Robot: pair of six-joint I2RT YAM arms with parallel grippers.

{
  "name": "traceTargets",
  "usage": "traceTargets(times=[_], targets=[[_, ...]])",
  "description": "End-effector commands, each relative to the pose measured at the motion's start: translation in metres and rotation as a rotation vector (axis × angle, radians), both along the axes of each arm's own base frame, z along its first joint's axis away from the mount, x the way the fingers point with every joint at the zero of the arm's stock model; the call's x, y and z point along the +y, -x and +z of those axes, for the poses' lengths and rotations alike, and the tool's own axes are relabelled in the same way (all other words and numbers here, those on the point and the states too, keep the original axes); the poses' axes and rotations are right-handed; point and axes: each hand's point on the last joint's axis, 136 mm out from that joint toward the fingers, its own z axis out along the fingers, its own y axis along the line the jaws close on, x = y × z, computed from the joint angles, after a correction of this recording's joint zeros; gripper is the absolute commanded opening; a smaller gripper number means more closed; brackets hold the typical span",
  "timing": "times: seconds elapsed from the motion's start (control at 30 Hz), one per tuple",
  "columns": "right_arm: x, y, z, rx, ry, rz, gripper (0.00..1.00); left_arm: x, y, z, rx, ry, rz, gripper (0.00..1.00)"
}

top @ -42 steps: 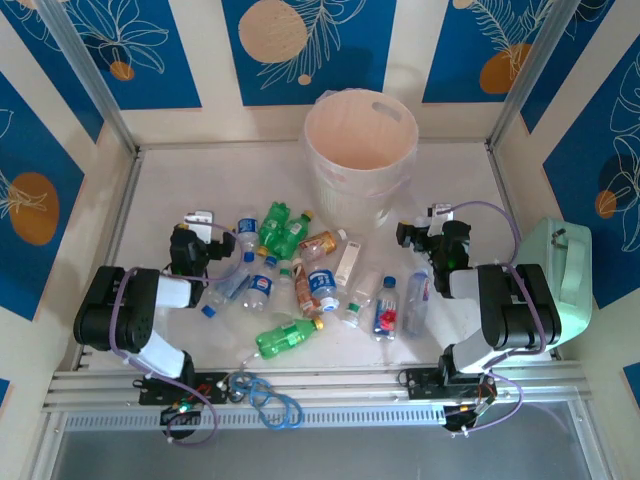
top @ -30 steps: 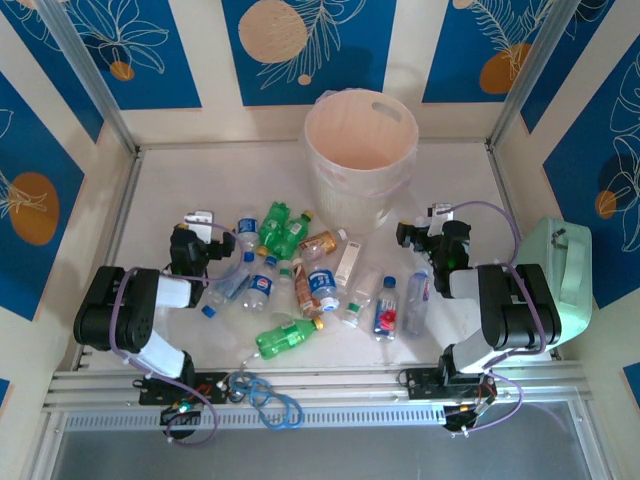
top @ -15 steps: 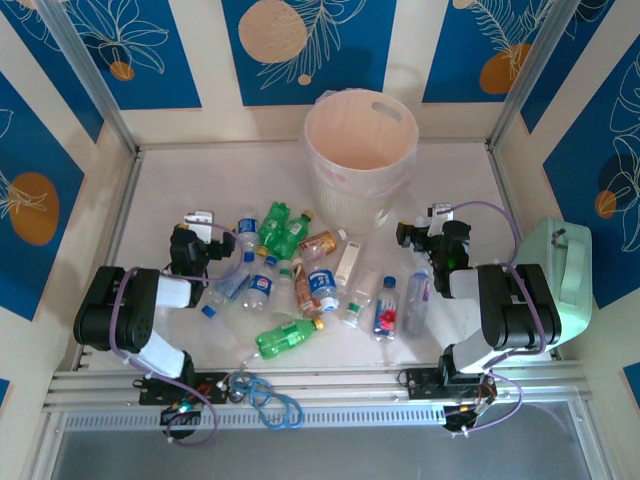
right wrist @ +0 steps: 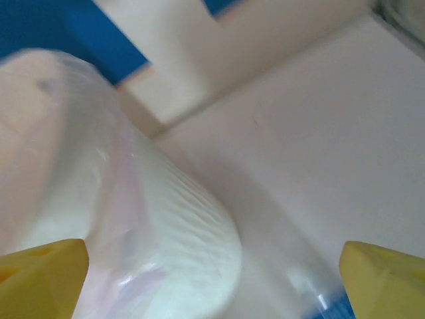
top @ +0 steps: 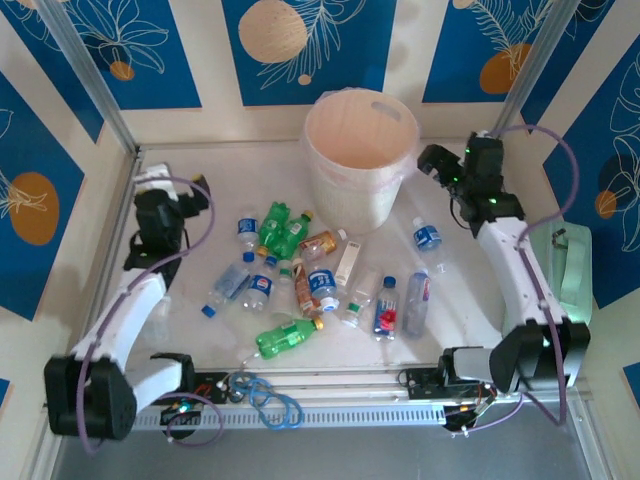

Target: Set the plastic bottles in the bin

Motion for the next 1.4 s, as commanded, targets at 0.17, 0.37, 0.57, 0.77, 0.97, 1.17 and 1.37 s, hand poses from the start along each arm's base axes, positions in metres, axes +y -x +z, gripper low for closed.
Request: traceTargets(times=[0.17,0.37,0.57,0.77,0.97,1.17,1.37], targets=[[0.01,0.167,-0.082,0.716,0.0,-0.081,0.99,-0.103,0.08,-0.053,0.42,0.192,-0.278,1.0],[0.018,0.182,-0.102,0.891,0.023,-0.027,0.99,-0.154,0.115,-0.048,0.462,0.209,-0.433,0.98],[0.019,0.141,-0.105,0.746,0.047,0.004,0.99,-0.175,0.11,-0.026,0.443,0.257,-0.458,0.97],[0.033,0.105,-0.085,0.439,-0.208,0.122,0.99,-0.183,0.096,-0.013,0.409,0.255,-0.457,0.99],[0.013,0.105,-0.119,0.616,-0.148,0.108,0.94,-0.195,0.088,-0.027,0.499,0.253,-0.462,1.0],[0.012,0.102,-0.142,0.712,-0.109,0.133,0.94,-0.205,0.089,-0.037,0.534,0.266,-0.494,0.99],[0.005,0.088,-0.163,0.79,-0.036,0.124,0.94,-0.212,0.088,-0.034,0.538,0.275,-0.524,0.97]])
